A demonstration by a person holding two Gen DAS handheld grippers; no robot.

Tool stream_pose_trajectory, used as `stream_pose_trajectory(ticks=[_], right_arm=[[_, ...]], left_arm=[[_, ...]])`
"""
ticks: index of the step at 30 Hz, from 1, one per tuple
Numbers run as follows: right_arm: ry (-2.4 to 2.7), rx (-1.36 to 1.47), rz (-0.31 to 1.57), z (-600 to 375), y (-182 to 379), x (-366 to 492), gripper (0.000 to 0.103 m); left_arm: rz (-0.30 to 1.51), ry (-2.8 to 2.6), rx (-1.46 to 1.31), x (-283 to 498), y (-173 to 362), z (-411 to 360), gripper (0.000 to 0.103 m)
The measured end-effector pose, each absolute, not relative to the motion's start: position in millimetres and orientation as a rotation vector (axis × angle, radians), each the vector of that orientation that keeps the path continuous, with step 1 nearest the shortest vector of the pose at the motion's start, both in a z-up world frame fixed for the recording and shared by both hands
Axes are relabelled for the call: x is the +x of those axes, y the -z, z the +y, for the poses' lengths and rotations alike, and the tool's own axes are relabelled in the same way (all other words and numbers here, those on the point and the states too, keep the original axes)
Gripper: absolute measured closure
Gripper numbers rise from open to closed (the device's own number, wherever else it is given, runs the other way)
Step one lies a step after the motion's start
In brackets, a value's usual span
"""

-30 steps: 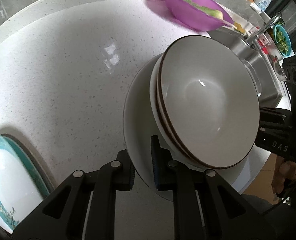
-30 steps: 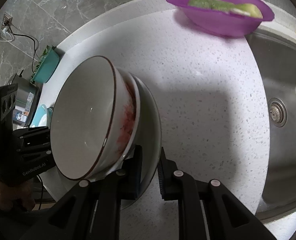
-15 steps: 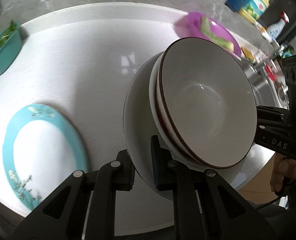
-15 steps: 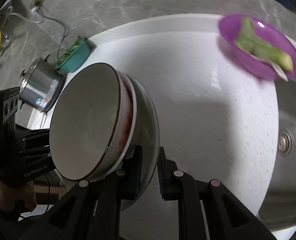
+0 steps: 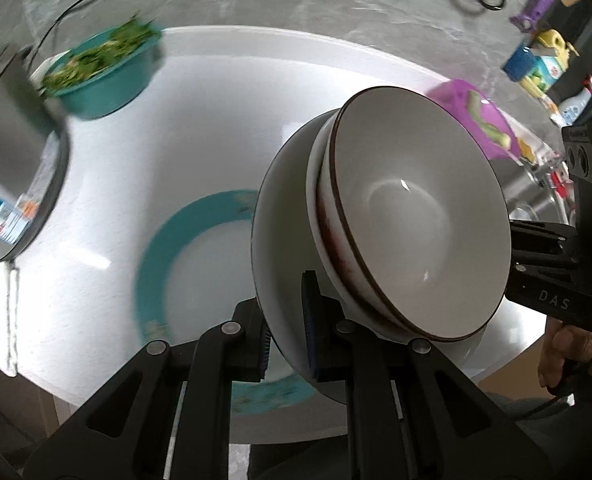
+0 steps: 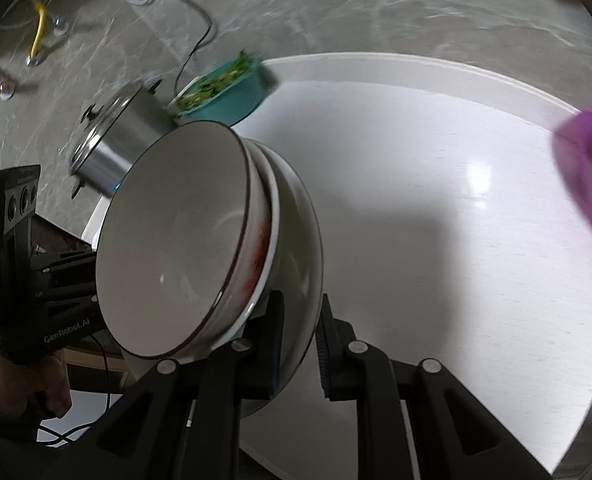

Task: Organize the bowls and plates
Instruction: 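Carry the bowl stack onto the teal-rimmed plate stack and open both grippers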

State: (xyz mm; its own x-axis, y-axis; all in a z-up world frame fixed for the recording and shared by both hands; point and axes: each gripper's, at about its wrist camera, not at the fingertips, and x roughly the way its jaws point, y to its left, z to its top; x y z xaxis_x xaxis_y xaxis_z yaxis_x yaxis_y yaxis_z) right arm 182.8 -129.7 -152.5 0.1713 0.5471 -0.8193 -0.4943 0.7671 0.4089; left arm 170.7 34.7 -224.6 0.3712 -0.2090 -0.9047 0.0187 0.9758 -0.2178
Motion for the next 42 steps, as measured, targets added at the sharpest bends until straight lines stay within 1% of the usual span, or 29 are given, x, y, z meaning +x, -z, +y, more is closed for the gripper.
stream_pose_trajectory(ticks=[5,11,31,42], right_arm=[[-0.741,0.045,1.226,-91.5,172.5,179.4,0.085],[-0.708,0.043,1.270,-74.6,192.8,175.9,0.085],[-0.645,0.019,1.314,-50.0,221.0,171.9,0.086],[-0.622,0.015,1.293,-43.9,224.4,167.8,0.084]], left_arm=[[1.224,0.137,-0.201,155.8,254.6,83.5,0.092],[1.256,0.165,-0.208,145.8,284.4,102.2,0.092],[1.285,0.199,-0.190,168.9,333.7,125.0,0.092],[1.271,0.190,-0.189,158.9,342.9,117.7,0.092]])
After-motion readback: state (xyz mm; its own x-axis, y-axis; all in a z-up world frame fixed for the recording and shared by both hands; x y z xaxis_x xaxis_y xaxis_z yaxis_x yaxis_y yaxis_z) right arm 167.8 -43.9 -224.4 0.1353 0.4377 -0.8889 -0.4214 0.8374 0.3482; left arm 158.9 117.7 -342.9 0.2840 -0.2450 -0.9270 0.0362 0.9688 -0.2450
